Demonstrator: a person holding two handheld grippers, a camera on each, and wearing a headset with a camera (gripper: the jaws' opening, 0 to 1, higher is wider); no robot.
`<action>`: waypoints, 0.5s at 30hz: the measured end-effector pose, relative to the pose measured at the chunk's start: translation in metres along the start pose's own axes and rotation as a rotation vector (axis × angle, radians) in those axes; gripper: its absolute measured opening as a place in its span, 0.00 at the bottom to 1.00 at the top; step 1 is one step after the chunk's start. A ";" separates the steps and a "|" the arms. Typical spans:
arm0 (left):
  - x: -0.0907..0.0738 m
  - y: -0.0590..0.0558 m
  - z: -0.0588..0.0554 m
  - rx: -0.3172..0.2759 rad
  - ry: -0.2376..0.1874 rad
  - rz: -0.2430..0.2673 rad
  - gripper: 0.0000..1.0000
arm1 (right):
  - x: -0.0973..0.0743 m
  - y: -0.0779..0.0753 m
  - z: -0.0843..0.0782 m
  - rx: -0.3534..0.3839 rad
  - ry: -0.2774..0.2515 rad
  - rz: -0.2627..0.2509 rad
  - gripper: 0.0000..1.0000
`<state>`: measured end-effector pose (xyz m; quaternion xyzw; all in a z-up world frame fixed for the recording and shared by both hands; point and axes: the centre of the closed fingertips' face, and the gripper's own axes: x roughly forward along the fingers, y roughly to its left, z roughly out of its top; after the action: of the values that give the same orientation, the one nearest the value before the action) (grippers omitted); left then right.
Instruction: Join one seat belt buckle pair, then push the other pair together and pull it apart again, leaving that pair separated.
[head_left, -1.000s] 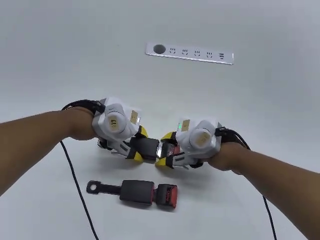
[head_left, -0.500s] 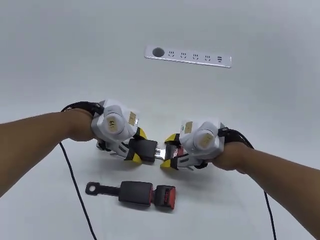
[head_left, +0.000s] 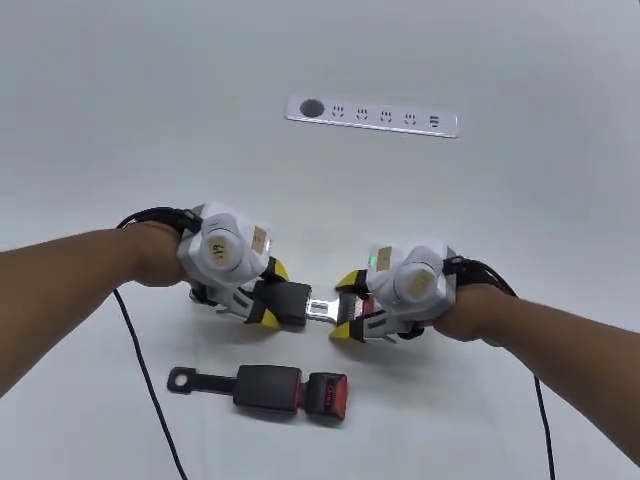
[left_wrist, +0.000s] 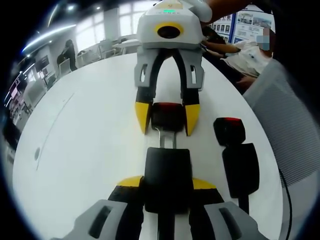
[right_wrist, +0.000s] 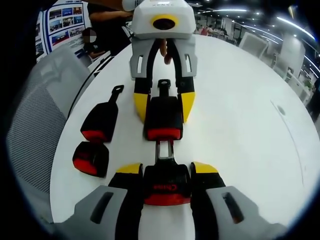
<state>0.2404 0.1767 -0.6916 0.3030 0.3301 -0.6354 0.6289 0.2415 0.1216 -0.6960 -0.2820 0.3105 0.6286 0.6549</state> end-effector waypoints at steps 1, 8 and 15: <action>0.000 0.000 0.000 -0.002 0.000 0.001 0.35 | -0.001 0.000 -0.001 0.001 0.001 0.001 0.35; 0.000 0.000 0.000 -0.004 -0.001 0.001 0.35 | -0.007 -0.002 -0.012 0.006 0.006 -0.004 0.35; 0.000 0.000 0.000 -0.007 -0.005 0.000 0.35 | -0.014 -0.002 -0.022 0.013 0.007 -0.007 0.35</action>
<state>0.2406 0.1764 -0.6917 0.2993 0.3309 -0.6347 0.6309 0.2423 0.0960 -0.6997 -0.2808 0.3158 0.6235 0.6578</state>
